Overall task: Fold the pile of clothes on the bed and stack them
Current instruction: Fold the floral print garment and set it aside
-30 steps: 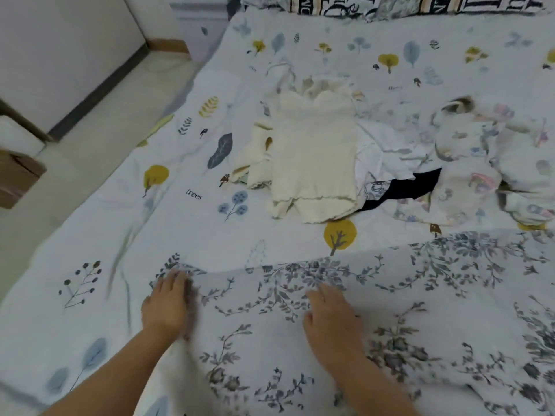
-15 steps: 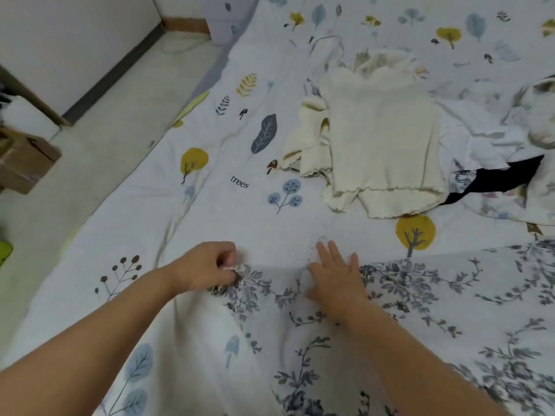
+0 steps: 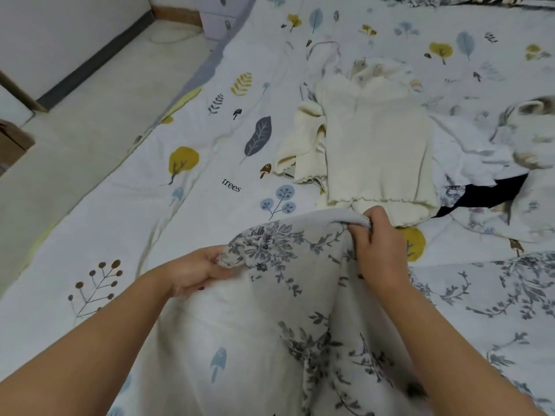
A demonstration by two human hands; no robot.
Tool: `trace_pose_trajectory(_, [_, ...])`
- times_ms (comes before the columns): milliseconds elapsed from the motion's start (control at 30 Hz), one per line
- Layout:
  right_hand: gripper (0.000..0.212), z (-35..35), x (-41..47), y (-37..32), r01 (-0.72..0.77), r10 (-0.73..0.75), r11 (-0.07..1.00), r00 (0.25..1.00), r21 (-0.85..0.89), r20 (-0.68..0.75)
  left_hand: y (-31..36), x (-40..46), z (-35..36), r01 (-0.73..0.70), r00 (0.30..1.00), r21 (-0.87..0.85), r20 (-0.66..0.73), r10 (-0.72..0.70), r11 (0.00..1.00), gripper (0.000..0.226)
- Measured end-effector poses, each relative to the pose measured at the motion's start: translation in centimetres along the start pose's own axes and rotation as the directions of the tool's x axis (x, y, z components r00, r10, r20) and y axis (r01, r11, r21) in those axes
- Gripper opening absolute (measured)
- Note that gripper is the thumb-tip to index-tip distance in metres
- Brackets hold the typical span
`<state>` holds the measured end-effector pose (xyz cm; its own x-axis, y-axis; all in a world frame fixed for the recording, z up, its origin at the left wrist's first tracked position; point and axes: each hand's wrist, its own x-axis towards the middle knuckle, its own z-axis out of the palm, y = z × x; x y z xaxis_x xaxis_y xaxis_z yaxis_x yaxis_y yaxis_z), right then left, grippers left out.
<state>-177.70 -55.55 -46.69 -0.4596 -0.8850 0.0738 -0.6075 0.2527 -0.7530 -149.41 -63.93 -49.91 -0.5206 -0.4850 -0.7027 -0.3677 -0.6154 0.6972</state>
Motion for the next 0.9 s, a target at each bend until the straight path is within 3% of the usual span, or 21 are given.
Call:
trace_pose_trajectory(67, [0.022, -0.6, 0.4, 0.1, -0.015, 0.015, 1.000, 1.000, -0.002, -0.017, 0.4, 0.3, 0.3, -0.089, 0.996, 0.013, -0.018, 0.089, 0.996, 0.065])
trace_pose_trajectory(167, [0.021, -1.5, 0.8, 0.0, -0.036, 0.038, 0.997, 0.999, -0.064, 0.034, 2.9, -1.1, 0.0, -0.240, 0.967, -0.094, -0.107, 0.230, 0.966, 0.054])
trace_pose_trajectory(233, [0.021, -2.1, 1.4, -0.4, -0.052, 0.068, 0.992, 0.987, -0.113, 0.147, 5.5, -2.8, -1.2, -0.327, 0.939, -0.114, -0.149, 0.310, 0.938, 0.061])
trace_pose_trajectory(300, [0.023, -2.4, 2.4, -0.9, -0.079, 0.117, 0.987, 0.950, -0.139, 0.289, 8.1, -4.4, -3.8, -0.308, 0.950, -0.093, -0.092, 0.300, 0.947, 0.069])
trace_pose_trajectory(367, [0.030, -2.2, 3.5, -1.4, -0.121, 0.136, 0.991, 0.918, -0.064, 0.373, 10.2, -5.4, -6.6, -0.303, 0.953, -0.120, -0.047, 0.299, 0.946, 0.079])
trace_pose_trajectory(433, [0.035, -1.5, 4.4, -1.6, -0.175, 0.147, 0.983, 0.925, 0.049, 0.350, 11.9, -5.5, -7.8, -0.345, 0.933, -0.130, -0.153, 0.325, 0.930, 0.087])
trace_pose_trajectory(467, [0.033, -0.8, 4.7, -1.6, -0.198, 0.171, 0.978, 0.940, 0.062, 0.296, 12.2, -4.8, -7.9, -0.375, 0.915, -0.193, -0.234, 0.329, 0.907, 0.079])
trace_pose_trajectory(533, [0.024, 0.8, 5.2, -1.1, -0.245, 0.240, 0.969, 0.954, 0.007, 0.183, 12.3, -3.1, -5.7, -0.393, 0.905, -0.336, -0.306, 0.295, 0.856, 0.039])
trace_pose_trajectory(600, [0.012, 2.7, 5.2, -0.4, -0.297, 0.310, 0.949, 0.938, -0.103, 0.157, 10.6, -0.8, -3.0, -0.259, 0.934, -0.313, -0.321, 0.155, 0.914, 0.040])
trace_pose_trajectory(633, [0.016, 3.6, 5.0, 0.0, -0.281, 0.317, 0.940, 0.929, -0.191, 0.191, 9.2, 0.2, -2.4, -0.157, 0.933, -0.255, -0.354, 0.059, 0.954, 0.045])
trace_pose_trajectory(700, [0.023, 5.3, 4.6, 0.8, -0.172, 0.294, 0.898, 0.919, -0.404, 0.262, 6.1, 1.5, -1.7, 0.106, 0.927, 0.001, -0.361, -0.099, 0.994, 0.057])
trace_pose_trajectory(733, [0.024, 5.8, 4.4, 1.1, -0.121, 0.284, 0.862, 0.920, -0.492, 0.271, 4.6, 2.1, -1.5, 0.207, 0.916, 0.147, -0.375, -0.139, 0.967, 0.057])
trace_pose_trajectory(833, [0.031, 6.3, 3.9, 1.6, -0.017, 0.248, 0.779, 0.926, -0.627, 0.283, 1.9, 3.0, -1.5, 0.251, 0.881, 0.397, -0.471, -0.039, 0.883, 0.038])
trace_pose_trajectory(900, [0.031, 5.9, 3.7, 2.0, -0.003, 0.192, 0.803, 0.948, -0.596, 0.254, 1.3, 2.8, -2.2, 0.276, 0.834, 0.475, -0.551, 0.037, 0.835, 0.035])
